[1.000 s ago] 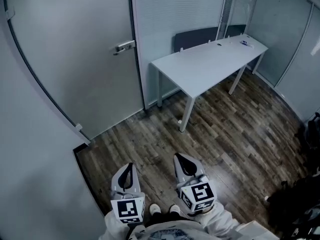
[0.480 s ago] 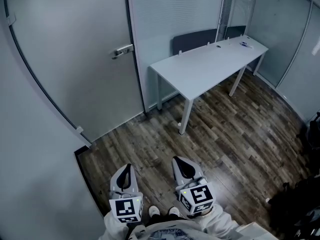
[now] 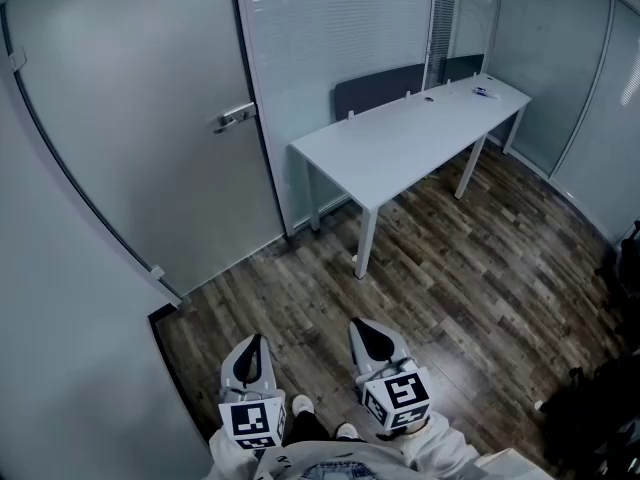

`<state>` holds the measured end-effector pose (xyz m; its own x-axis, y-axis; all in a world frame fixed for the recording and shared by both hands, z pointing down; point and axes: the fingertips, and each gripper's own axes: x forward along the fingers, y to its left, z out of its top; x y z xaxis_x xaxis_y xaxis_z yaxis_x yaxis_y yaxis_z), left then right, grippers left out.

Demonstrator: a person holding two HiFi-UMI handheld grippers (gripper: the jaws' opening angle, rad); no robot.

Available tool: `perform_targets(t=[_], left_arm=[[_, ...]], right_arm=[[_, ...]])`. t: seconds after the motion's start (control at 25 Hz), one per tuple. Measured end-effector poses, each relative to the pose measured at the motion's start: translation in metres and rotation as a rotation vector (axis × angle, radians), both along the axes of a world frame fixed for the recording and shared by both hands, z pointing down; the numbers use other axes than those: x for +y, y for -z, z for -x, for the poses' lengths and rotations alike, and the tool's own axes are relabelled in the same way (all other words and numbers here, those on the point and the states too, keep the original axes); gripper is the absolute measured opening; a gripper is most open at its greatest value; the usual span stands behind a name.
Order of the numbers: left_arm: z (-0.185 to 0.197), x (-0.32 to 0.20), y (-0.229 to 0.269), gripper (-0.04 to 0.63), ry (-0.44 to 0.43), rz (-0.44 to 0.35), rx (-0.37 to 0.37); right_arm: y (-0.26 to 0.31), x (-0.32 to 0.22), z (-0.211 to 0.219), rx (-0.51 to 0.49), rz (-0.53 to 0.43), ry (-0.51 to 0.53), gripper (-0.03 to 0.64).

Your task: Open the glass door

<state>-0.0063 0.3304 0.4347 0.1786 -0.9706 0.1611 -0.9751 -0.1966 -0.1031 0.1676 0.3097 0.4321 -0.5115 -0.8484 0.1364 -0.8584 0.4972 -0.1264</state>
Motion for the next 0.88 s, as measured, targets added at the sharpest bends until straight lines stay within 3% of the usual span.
perform_targets(t=[0.44,0.88], left_arm=[[0.034,-0.094,-0.028,0.002,0.002,0.028,0.034],[0.111,-0.215,-0.030,0.003,0.005,0.042,0.044]], right_arm=[[-0.026,-0.087,0.019,0.042,0.044,-0.039,0.005],[-0.024,-0.210,0.102,0.058,0.048,-0.020,0.005]])
